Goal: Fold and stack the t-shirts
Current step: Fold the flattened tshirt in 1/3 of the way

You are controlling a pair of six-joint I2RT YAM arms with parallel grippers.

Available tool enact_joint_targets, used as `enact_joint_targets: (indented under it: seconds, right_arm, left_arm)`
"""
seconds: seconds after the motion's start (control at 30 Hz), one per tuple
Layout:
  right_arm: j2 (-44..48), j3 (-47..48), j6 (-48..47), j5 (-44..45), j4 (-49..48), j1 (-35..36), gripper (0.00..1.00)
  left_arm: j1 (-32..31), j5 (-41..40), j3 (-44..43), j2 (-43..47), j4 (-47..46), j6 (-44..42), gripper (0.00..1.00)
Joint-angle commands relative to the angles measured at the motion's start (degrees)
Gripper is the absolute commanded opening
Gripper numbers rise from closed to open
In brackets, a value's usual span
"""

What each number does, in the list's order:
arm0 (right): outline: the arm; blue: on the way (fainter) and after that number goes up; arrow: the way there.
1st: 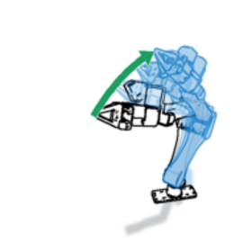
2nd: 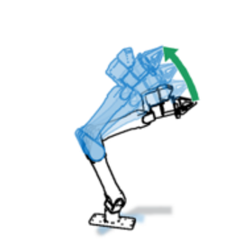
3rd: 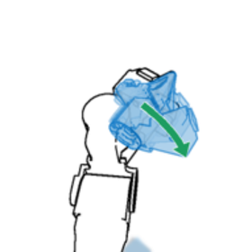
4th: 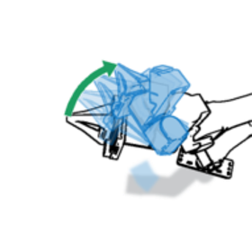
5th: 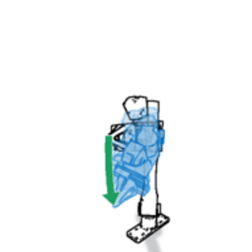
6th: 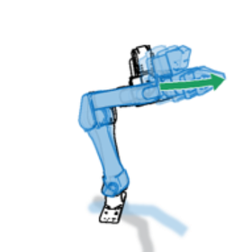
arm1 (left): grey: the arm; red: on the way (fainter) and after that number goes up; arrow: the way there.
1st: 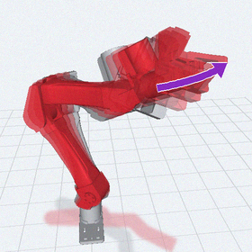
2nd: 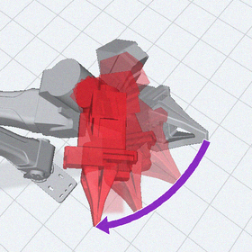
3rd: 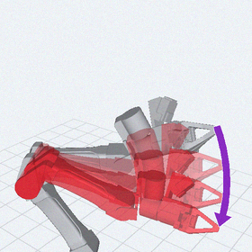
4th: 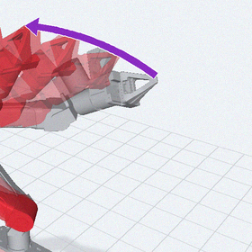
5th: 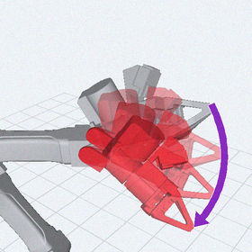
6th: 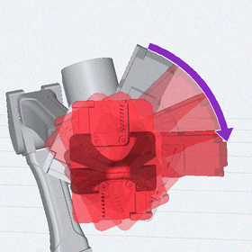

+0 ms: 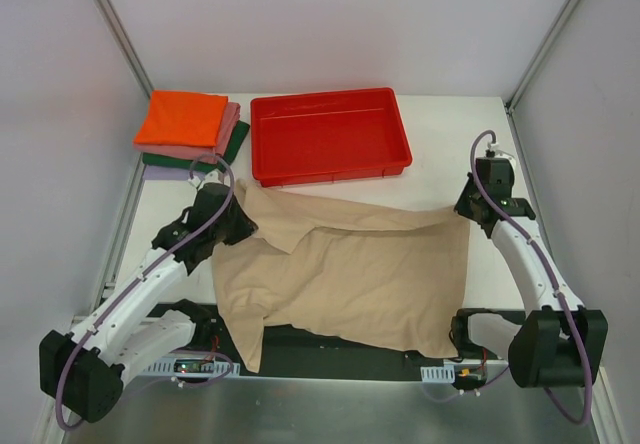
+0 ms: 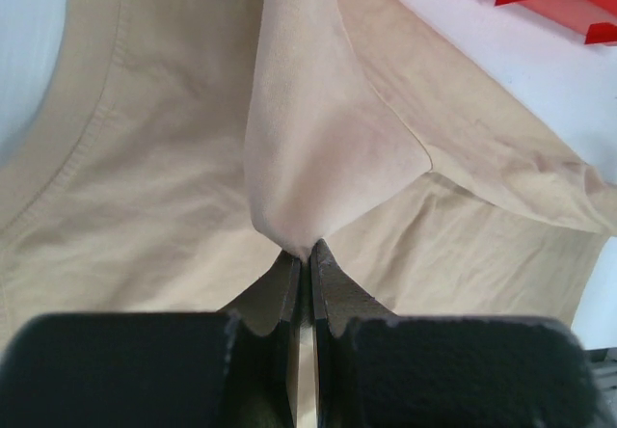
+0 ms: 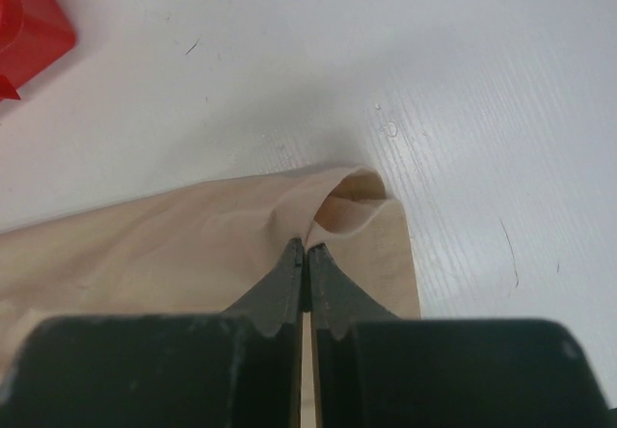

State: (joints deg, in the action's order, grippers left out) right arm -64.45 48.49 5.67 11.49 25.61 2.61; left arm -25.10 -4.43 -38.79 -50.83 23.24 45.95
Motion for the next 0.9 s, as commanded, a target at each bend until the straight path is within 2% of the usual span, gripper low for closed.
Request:
enact_joint_targets:
  seconds: [0.0, 0.33, 0.37, 0.4, 0.43, 0.53, 0.57, 0.63, 0.67, 0.77, 0.87]
  right_arm:
    - [-0.77, 0.29, -0.92, 0.12, -0.03, -0.41, 0.03]
    - [-3.23, 0.38, -1.19, 0.2, 0.14, -0.41, 0.05]
    - [-3.06, 0.38, -0.93, 0.73, 0.93, -0.5, 0.08]
    - [-2.79, 0.46, -0.75, 1.34, 1.55, -0.42, 0.09]
    - [-2.27, 0.38, -0.66, 1.96, 2.16, -0.41, 0.11]
    - [-0.51, 0.12, 0.48, 5.81, 5.32, -0.41, 0.2]
    - [0.02, 0.11, 1.0, 6.79, 6.38, -0.41, 0.26]
    - [1.25, 0.29, 2.41, 8.81, 9.36, -0.41, 0.5]
    - [1.86, 0.29, 2.85, 9.25, 10.07, -0.41, 0.59]
    - [4.23, 0.29, 1.81, 8.3, 10.34, -0.5, 0.72]
    - [5.73, 0.12, -1.18, 2.34, 8.15, -0.41, 0.84]
  left_arm:
    - [-2.31, -1.11, -0.06, 2.74, 6.37, 5.37, 0.02]
    - [-4.08, -0.94, 3.8, 4.86, 13.93, 10.56, 0.04]
    - [-4.25, -0.07, 4.41, 4.77, 14.54, 10.56, 0.08]
    - [-4.43, 1.07, 4.94, 4.77, 15.07, 10.56, 0.18]
    - [-4.78, 2.13, 5.21, 4.86, 15.42, 10.21, 0.33]
    - [-5.92, 4.25, 4.86, 6.7, 17.44, 9.68, 0.58]
    - [-6.27, 4.16, 4.34, 7.58, 17.8, 9.16, 0.69]
    - [-6.36, 2.59, 3.02, 9.51, 18.41, 8.19, 0.96]
    - [-6.36, 1.1, 2.23, 9.78, 18.5, 7.49, 0.99]
    - [-6.36, -2.51, -1.11, 7.86, 18.5, 5.56, 0.99]
    - [-6.36, -5.67, -5.32, 1.9, 17.98, 2.92, 0.99]
